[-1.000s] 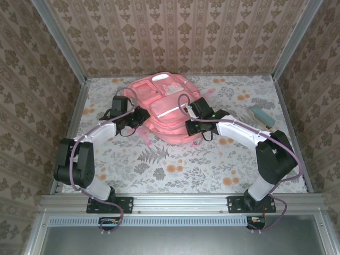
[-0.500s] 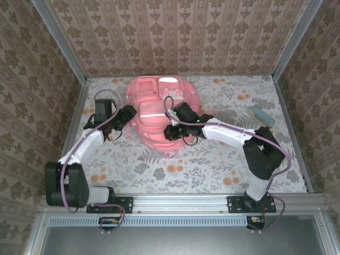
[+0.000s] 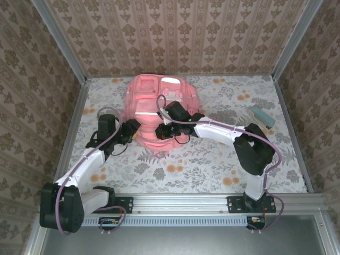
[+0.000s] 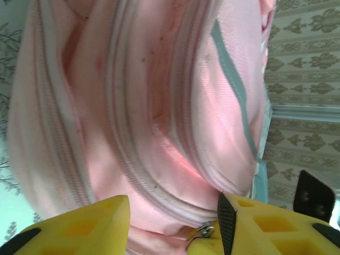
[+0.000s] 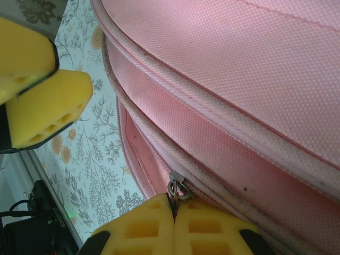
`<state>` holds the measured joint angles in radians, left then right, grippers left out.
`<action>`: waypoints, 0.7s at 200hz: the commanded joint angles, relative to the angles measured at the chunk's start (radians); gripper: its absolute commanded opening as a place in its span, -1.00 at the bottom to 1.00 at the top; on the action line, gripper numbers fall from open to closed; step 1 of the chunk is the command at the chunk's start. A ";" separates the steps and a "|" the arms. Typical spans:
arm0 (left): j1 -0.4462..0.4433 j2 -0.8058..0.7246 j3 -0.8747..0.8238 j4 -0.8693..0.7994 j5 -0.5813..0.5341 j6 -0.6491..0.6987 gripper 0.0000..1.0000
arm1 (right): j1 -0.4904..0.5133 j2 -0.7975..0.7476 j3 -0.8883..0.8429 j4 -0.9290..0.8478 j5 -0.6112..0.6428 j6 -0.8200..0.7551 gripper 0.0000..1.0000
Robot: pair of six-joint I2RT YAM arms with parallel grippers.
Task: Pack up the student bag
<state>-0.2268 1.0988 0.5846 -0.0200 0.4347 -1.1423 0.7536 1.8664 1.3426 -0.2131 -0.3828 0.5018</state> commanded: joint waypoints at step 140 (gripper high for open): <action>-0.100 0.208 -0.003 0.190 -0.056 -0.123 -0.34 | 0.048 -0.015 0.038 -0.029 0.057 -0.036 -1.00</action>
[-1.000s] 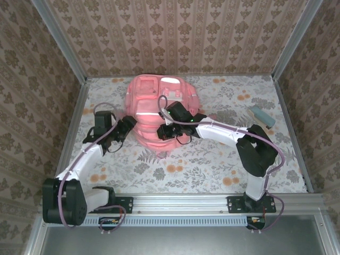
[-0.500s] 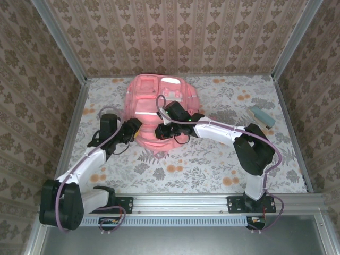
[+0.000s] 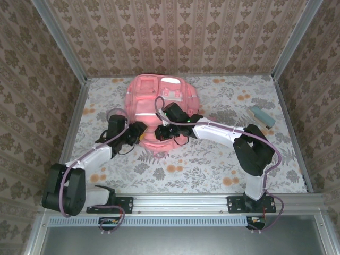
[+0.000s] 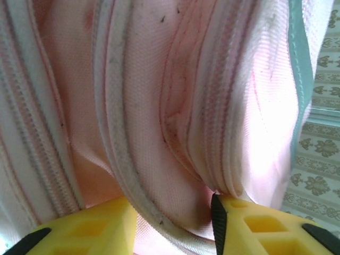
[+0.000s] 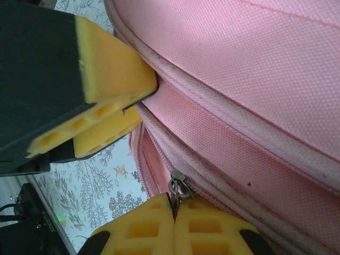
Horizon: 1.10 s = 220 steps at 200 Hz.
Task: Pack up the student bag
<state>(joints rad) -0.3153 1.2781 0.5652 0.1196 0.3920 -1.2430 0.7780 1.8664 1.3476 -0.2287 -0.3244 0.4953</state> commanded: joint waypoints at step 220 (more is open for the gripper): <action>0.084 0.115 0.317 -0.309 -0.005 0.418 -0.99 | -0.028 -0.215 -0.081 -0.125 0.046 -0.082 -1.00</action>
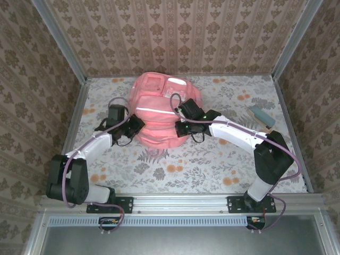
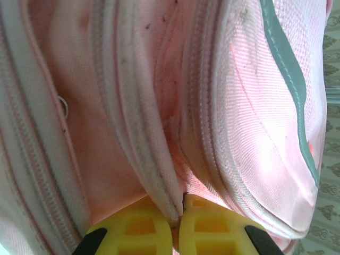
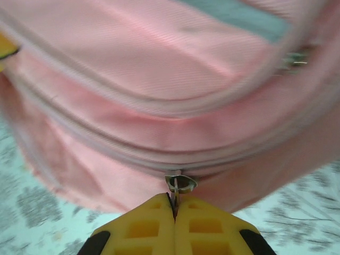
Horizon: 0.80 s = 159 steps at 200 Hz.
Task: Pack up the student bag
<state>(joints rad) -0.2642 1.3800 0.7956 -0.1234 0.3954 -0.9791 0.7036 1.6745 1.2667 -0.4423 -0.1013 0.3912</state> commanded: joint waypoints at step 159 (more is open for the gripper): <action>-0.039 -0.107 -0.142 0.159 0.051 -0.230 -0.05 | 0.106 0.089 0.100 0.127 -0.132 0.086 -1.00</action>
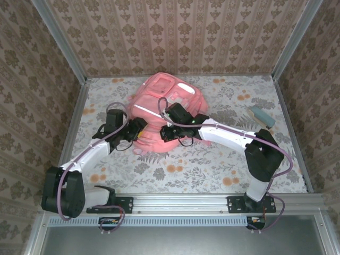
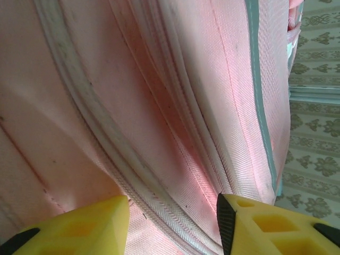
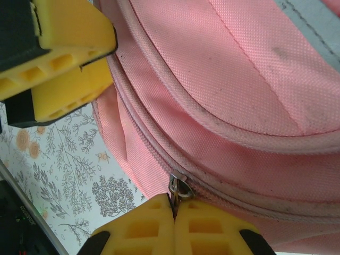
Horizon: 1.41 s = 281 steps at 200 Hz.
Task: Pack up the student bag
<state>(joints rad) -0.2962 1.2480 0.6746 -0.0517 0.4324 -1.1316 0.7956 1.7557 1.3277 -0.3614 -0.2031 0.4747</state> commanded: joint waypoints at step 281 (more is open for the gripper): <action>0.011 0.066 0.064 -0.152 0.111 0.228 -0.84 | -0.279 0.053 0.098 -0.218 0.507 -0.160 -0.98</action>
<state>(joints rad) -0.3038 1.3437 0.7033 -0.0784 0.5072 -0.9958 0.5659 1.8362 1.4105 -0.5797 0.2325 0.3130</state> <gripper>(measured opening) 0.055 0.052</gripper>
